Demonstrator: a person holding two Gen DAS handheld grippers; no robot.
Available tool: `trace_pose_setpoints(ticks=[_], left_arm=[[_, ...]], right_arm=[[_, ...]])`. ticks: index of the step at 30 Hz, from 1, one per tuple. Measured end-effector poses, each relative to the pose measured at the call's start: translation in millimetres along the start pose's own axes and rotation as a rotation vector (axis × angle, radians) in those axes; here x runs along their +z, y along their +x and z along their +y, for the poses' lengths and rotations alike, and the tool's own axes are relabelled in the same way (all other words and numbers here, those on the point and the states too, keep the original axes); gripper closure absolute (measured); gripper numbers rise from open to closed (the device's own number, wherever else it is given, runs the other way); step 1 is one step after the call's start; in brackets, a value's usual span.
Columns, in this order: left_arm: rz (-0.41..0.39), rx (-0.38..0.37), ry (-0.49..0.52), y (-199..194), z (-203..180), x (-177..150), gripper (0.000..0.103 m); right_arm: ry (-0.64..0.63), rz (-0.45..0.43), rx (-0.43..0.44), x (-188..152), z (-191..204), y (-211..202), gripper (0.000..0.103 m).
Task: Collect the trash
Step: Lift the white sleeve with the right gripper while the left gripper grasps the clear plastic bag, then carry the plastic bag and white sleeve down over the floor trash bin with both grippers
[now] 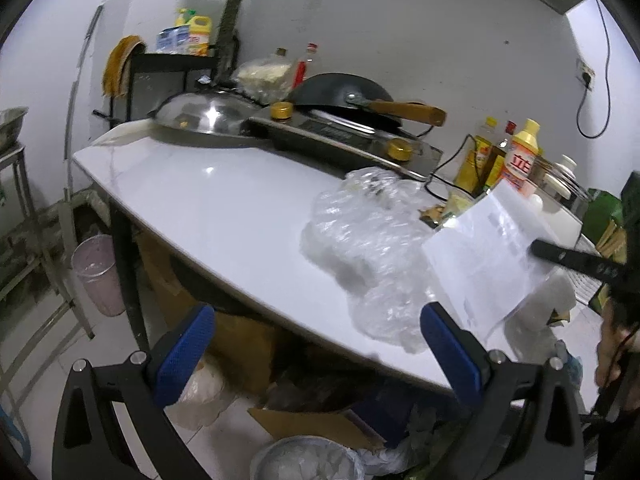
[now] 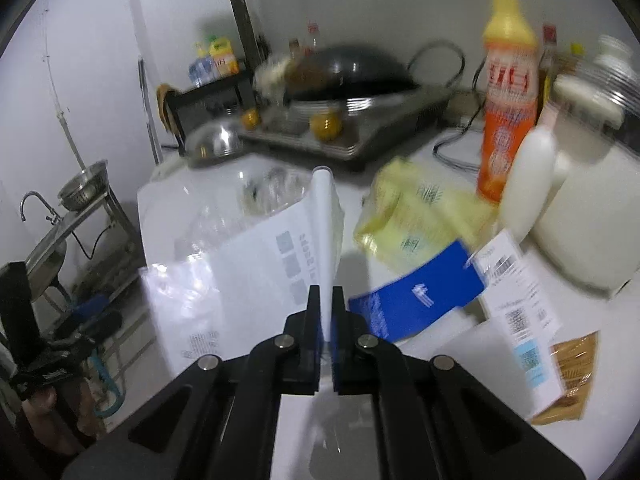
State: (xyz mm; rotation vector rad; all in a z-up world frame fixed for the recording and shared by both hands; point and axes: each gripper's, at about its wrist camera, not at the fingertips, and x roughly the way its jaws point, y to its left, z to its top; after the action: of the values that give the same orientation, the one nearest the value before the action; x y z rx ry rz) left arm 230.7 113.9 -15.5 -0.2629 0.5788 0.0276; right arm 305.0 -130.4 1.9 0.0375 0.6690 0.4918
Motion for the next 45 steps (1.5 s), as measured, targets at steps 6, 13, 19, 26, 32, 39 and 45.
trace_pose_setpoints(ticks=[6,13,19,26,32,39,45], left_arm=[[0.013,-0.028,0.047,23,-29,20,0.001],[0.060,-0.016,0.066,67,-57,37,0.001],[0.126,0.014,0.080,97,-65,36,0.001],[0.164,0.017,0.149,103,-74,28,0.060],[0.137,0.012,0.173,85,-80,29,0.084],[0.105,0.002,0.179,49,-84,29,0.087],[0.064,-0.007,0.184,7,-85,27,0.087]], right_arm=[[0.014,-0.095,-0.036,9,-21,-45,0.100],[0.038,-0.126,-0.064,4,-52,-69,0.100],[0.060,-0.138,-0.062,-3,-70,-76,0.100],[0.064,-0.134,-0.054,-10,-72,-75,0.100],[0.061,-0.149,-0.044,-14,-70,-84,0.100],[0.039,-0.188,-0.033,-15,-59,-107,0.100],[0.013,-0.233,-0.019,-19,-42,-135,0.100]])
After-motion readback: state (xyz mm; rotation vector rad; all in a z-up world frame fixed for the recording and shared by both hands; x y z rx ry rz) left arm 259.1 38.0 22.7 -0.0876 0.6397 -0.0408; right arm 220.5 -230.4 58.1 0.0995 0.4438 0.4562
